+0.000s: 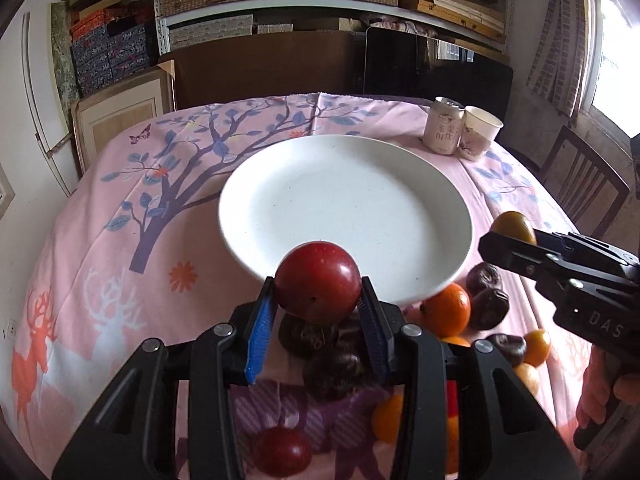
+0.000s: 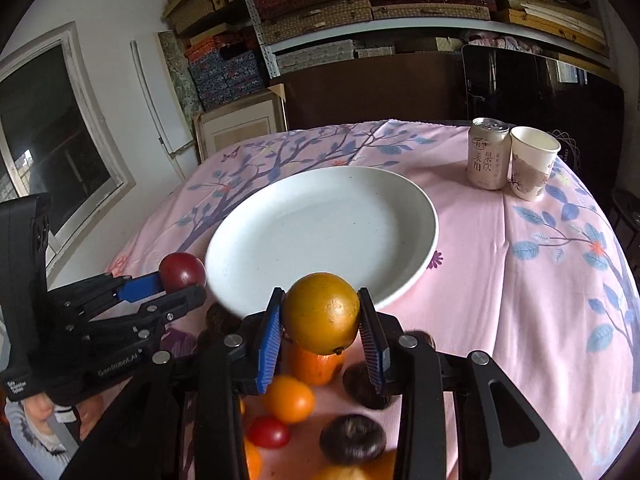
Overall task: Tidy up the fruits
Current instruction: 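Carry both fruits over the white plate and open both tools to release, then return both tools to the fruit pile and grasp a dark purple fruit with the left tool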
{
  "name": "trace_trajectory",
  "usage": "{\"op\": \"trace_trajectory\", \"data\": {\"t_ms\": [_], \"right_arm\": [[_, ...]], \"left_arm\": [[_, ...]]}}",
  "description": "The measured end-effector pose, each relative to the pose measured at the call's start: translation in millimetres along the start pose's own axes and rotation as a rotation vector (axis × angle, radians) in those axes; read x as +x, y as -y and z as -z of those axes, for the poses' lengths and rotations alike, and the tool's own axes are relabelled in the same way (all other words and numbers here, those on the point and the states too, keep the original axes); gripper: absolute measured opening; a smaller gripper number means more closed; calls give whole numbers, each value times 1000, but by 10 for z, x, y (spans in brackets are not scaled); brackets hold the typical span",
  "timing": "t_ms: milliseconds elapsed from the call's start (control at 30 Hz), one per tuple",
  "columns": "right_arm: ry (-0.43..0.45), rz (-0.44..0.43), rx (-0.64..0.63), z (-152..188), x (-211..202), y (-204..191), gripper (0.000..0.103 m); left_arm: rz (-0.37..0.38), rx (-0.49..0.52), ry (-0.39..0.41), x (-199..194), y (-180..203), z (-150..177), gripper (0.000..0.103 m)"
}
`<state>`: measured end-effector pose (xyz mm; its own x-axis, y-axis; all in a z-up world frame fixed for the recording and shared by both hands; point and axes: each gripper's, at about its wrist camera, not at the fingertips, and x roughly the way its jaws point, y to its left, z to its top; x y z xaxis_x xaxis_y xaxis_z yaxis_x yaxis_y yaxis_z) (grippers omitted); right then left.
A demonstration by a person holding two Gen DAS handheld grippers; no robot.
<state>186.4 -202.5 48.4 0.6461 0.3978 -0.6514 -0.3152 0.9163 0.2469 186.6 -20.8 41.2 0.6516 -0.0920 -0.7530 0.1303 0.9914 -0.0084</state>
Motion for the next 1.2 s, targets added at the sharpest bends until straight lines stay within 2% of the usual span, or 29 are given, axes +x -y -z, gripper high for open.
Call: {"op": "trace_trajectory", "data": {"t_ms": [200, 233, 367, 667, 800, 1100, 1200], "right_arm": [[-34, -30, 79, -127, 413, 193, 40], [-35, -29, 73, -127, 430, 197, 45], [-24, -10, 46, -86, 396, 174, 46], [-27, 2, -77, 239, 67, 1, 46], [-64, 22, -96, 337, 121, -21, 46], [-89, 38, -155, 313, 276, -137, 46], [-130, 35, -165, 300, 385, -172, 46]], "left_arm": [[45, -40, -6, 274, -111, -108, 42], [40, -29, -3, 280, -108, -104, 46], [39, -23, 8, 234, -127, -68, 58], [-17, -52, 13, 62, -321, 174, 60], [-18, -63, 3, 29, -389, 258, 60], [-34, -27, -39, 116, -325, 340, 65], [-34, -23, -45, 138, -319, 344, 66]]}}
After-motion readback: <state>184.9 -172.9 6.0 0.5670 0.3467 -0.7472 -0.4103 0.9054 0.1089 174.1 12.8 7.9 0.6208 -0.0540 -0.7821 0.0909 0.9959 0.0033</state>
